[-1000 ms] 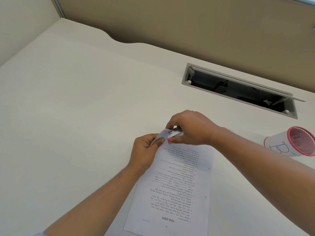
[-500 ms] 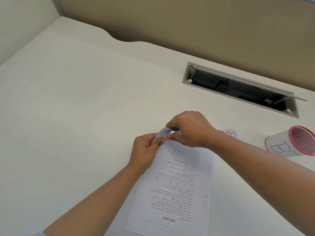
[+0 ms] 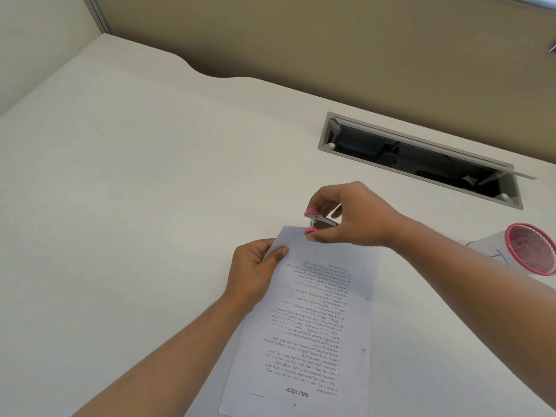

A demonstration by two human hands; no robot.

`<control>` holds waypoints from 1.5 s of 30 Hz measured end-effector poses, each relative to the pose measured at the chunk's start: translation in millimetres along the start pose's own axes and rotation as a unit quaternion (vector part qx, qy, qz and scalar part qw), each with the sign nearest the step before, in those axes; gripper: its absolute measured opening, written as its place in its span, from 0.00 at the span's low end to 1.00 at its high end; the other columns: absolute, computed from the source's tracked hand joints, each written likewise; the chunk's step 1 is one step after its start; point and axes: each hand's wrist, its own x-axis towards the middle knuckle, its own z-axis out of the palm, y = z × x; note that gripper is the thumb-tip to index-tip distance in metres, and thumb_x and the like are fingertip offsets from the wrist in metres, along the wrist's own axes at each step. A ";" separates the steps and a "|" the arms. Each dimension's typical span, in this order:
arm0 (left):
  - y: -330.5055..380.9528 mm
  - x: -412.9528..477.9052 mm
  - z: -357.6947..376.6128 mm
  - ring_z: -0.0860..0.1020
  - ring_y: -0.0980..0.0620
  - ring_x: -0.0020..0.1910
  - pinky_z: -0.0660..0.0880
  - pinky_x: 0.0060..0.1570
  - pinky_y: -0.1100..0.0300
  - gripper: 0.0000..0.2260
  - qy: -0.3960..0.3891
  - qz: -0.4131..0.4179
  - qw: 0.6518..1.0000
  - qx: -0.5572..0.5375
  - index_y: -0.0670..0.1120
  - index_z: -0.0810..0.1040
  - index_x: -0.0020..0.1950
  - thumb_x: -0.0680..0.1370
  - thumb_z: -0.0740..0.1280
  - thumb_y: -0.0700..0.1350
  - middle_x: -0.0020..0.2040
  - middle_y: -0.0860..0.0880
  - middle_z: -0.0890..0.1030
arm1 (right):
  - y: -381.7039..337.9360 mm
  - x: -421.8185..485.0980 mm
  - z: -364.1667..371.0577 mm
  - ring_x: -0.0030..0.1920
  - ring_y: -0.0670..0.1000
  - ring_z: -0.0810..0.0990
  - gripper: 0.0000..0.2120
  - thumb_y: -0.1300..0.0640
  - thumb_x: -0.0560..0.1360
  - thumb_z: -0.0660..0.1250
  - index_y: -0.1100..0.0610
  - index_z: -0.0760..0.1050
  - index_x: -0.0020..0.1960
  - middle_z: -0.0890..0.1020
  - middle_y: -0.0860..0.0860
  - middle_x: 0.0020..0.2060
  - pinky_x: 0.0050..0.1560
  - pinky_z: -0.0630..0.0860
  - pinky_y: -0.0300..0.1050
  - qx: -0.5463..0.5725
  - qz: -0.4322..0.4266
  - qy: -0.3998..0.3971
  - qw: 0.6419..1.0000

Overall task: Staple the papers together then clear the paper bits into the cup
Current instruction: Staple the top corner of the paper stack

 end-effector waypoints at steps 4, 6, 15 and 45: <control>-0.2 0.1 0.3 0.86 0.46 0.44 0.83 0.47 0.47 0.07 0.007 -0.007 1.000 -0.002 0.50 0.87 0.50 0.79 0.70 0.40 0.45 0.49 0.88 | 10.0 -0.7 -15.5 0.40 0.43 0.80 0.17 0.48 0.63 0.79 0.49 0.79 0.48 0.83 0.43 0.41 0.38 0.77 0.35 0.030 0.018 0.066 0.997; 0.4 -0.8 0.4 0.86 0.47 0.44 0.83 0.47 0.48 0.07 0.005 -0.007 1.000 -0.003 0.50 0.87 0.50 0.79 0.70 0.40 0.45 0.49 0.88 | 15.9 0.2 -21.2 0.37 0.44 0.79 0.19 0.51 0.64 0.80 0.50 0.79 0.53 0.83 0.43 0.41 0.36 0.75 0.33 0.040 0.038 0.085 0.995; 1.4 -1.4 0.9 0.86 0.44 0.46 0.83 0.48 0.46 0.08 0.003 -0.015 1.000 -0.004 0.51 0.87 0.49 0.80 0.70 0.41 0.45 0.48 0.88 | 61.8 4.9 -16.5 0.42 0.51 0.87 0.16 0.63 0.65 0.77 0.50 0.80 0.49 0.85 0.52 0.46 0.44 0.85 0.50 0.154 0.168 0.161 0.960; 16.0 -23.3 1.8 0.85 0.53 0.53 0.82 0.51 0.56 0.14 -0.044 0.023 0.998 0.036 0.52 0.82 0.62 0.80 0.68 0.38 0.54 0.55 0.87 | 0.7 -94.6 54.4 0.43 0.53 0.84 0.06 0.65 0.75 0.69 0.58 0.81 0.49 0.85 0.55 0.41 0.46 0.79 0.46 0.450 0.253 0.302 0.802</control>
